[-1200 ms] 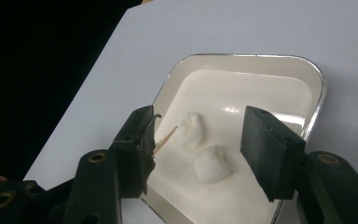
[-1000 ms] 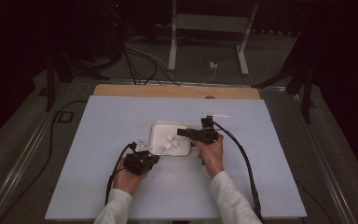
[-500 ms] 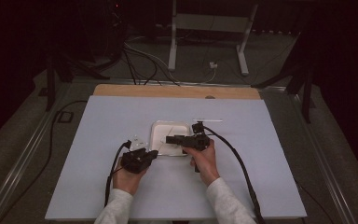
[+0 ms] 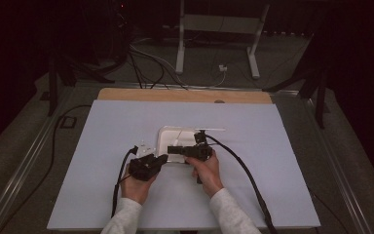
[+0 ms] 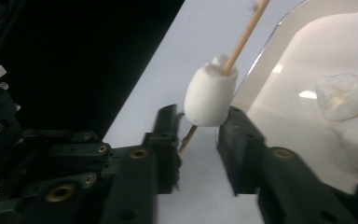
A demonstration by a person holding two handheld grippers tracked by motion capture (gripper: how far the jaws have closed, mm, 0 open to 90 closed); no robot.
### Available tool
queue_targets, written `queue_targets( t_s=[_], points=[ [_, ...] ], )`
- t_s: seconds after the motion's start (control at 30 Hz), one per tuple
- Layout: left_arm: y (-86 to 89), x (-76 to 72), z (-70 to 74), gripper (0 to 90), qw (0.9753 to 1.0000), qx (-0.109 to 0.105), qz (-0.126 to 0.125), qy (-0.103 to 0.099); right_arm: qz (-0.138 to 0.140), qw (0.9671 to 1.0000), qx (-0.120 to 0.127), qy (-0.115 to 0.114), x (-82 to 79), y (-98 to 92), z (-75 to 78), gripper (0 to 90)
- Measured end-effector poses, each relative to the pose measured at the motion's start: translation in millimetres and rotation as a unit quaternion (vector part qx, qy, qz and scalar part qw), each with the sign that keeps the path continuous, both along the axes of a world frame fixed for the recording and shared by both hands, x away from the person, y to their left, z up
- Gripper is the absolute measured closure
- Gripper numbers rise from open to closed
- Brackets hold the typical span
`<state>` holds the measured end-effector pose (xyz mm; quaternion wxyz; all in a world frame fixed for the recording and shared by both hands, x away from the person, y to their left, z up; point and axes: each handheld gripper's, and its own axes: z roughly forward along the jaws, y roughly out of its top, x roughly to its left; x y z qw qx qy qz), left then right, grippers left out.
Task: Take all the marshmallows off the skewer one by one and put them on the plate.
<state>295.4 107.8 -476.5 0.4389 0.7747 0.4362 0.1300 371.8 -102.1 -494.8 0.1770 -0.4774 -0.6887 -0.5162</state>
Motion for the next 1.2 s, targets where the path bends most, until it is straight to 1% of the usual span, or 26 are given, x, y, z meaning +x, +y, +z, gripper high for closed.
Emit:
queue_targets(
  t_s=[0.13, 0.23, 0.37, 0.57, 0.77, 1.2],
  points=[
    [-0.6, -0.2, -0.9, 90.0, 1.0000, -0.003, 0.003, 0.002, -0.002, 1.0000, 0.009, 0.000, -0.1, 1.0, -0.4, 77.8],
    [-0.8, -0.4, -0.8, 90.0, 1.0000, -0.004, 0.004, 0.003, -0.006, 0.9999, 0.011, -0.001, -0.8, 1.8, 0.8, 79.5],
    [-0.7, -0.8, -0.4, 90.0, 1.0000, -0.004, 0.008, 0.001, -0.014, 0.9998, 0.017, -0.002, -0.6, 2.6, 1.4, 80.1],
    [-1.5, -1.4, -1.2, 90.0, 1.0000, 0.003, 0.008, 0.002, -0.021, 0.9996, 0.021, 0.001, 0.3, 1.6, 2.3, 80.4],
    [-3.3, -2.3, -1.6, 90.0, 0.9999, 0.012, 0.009, 0.001, -0.024, 0.9995, 0.020, 0.004, 1.8, -1.0, 2.7, 80.6],
    [-4.7, -4.1, -2.0, 90.0, 0.9998, 0.021, 0.008, -0.001, -0.031, 0.9992, 0.025, 0.006, 5.0, -5.7, 5.4, 80.6]
  ],
)
